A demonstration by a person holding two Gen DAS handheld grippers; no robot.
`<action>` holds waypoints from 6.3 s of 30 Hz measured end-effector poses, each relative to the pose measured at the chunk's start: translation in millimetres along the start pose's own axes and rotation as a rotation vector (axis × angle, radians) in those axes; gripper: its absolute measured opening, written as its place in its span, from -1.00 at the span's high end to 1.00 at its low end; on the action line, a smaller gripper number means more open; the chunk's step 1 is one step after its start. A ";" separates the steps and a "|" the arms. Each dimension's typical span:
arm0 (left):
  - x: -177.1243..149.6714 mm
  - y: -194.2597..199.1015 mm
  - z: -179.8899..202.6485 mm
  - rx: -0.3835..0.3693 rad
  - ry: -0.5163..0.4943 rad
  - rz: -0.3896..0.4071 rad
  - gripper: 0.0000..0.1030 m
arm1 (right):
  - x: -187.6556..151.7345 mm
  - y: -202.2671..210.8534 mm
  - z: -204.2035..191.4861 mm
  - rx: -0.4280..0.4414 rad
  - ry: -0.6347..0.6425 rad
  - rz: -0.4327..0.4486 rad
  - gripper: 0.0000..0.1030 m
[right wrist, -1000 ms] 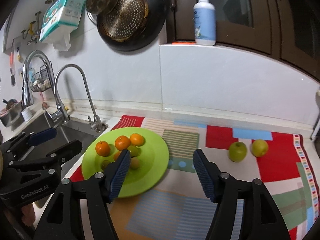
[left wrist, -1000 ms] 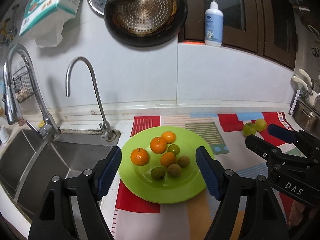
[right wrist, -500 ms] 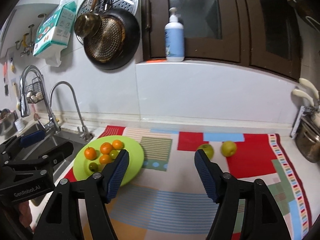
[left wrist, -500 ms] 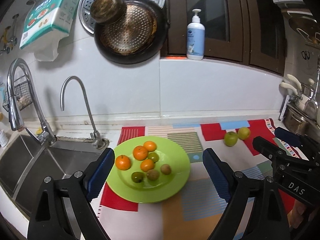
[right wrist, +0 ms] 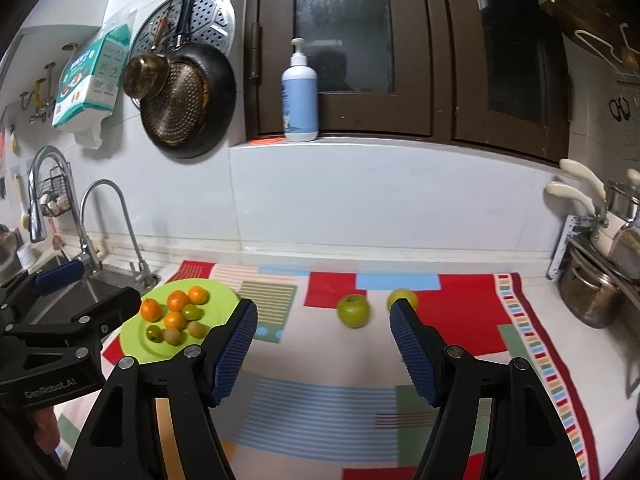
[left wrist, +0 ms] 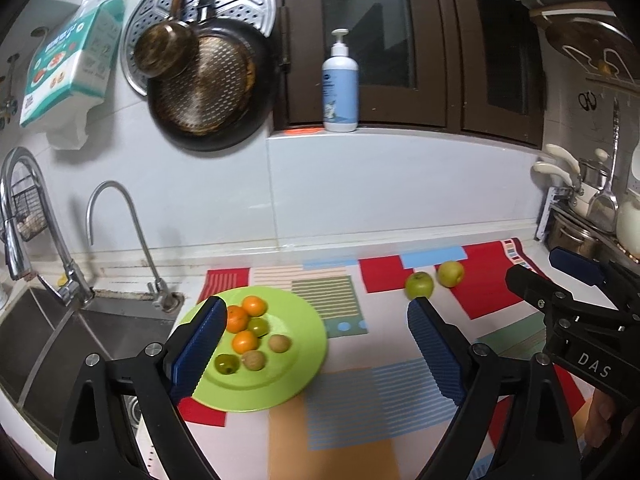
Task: Organize fruits
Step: 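Move both open grippers toward the two apples on the mat, then grasp the green apple with the left gripper while the right grasps the yellow-green apple, then carry both apples over the green plate with both grippers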
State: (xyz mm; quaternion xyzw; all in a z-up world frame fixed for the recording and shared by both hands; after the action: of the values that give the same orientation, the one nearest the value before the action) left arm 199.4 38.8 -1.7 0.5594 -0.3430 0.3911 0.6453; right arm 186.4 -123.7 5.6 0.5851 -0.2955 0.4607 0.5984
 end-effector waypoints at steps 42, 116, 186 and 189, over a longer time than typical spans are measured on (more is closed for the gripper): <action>-15.4 -129.5 119.5 -0.112 -0.156 -0.091 -0.81 | -19.9 -103.0 105.1 0.036 0.104 -0.070 -0.35; -44.1 -159.7 123.0 -0.189 -0.160 -0.231 0.05 | -63.6 -132.7 100.7 0.103 -0.063 -0.195 0.02; -15.0 -22.6 -139.5 0.008 -0.043 -0.083 0.05 | 2.2 -58.7 -147.4 0.240 0.050 -0.068 0.02; -16.5 -33.3 -147.4 0.022 -0.043 -0.095 0.05 | 1.3 -70.9 -154.7 0.246 0.060 -0.083 0.02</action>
State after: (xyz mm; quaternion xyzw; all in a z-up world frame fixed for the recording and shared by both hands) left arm 222.2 180.6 -51.9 0.5903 -0.3256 0.3517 0.6495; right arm 221.9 34.7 -45.4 0.6517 -0.1943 0.4855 0.5494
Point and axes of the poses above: each gripper's, at about its wrist camera, not at the fingertips, and y roughly against the way its jaws point, z to its right, x to its top, the point moved 7 cm from there along -y, roughly the way its jaws point, and after that the axes turned 11 degrees about y, right-handed, at the moved point
